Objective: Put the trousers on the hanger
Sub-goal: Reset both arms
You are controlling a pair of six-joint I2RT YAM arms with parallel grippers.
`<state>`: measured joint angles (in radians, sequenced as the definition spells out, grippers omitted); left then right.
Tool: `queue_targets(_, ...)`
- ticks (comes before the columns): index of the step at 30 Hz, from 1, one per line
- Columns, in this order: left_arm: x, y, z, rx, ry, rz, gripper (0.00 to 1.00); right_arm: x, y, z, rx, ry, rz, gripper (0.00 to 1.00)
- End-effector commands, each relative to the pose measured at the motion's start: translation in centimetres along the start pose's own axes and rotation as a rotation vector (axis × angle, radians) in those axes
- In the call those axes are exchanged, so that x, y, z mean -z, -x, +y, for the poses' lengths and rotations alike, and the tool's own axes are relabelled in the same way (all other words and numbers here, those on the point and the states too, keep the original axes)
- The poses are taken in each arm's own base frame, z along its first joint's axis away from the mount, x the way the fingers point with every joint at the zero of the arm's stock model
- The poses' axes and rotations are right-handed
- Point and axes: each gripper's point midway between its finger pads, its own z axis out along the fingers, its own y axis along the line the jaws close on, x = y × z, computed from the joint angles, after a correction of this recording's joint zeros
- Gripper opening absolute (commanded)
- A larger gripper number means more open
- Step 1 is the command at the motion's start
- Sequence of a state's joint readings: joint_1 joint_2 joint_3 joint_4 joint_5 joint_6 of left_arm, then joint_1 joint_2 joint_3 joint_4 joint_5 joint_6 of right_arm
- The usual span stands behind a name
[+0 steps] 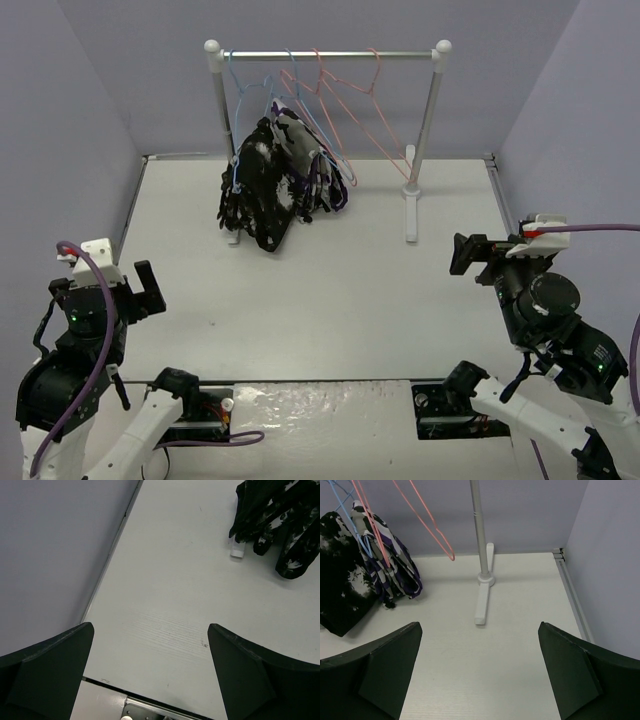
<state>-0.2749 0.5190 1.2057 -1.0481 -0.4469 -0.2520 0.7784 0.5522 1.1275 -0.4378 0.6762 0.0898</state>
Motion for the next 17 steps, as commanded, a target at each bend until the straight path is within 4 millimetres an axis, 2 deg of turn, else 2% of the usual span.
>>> queue_targets(1, -0.8, 0.9, -0.3, 0.014, 0.022, -0.003, 0.97, -0.6, 2.1, 0.1, -0.084, -0.035, -0.064, 1.00)
queue_targets(9, -1.7, 0.6, -1.1, 0.010, 0.006, 0.015, 0.97, -0.8, 2.5, 0.6, -0.081, -0.021, -0.066, 1.00)
queue_targets(17, -2.3, 1.3, -1.7, 0.003, 0.001, 0.014, 0.97, -0.9, 2.6, 1.0, -0.083, -0.005, -0.067, 1.00)
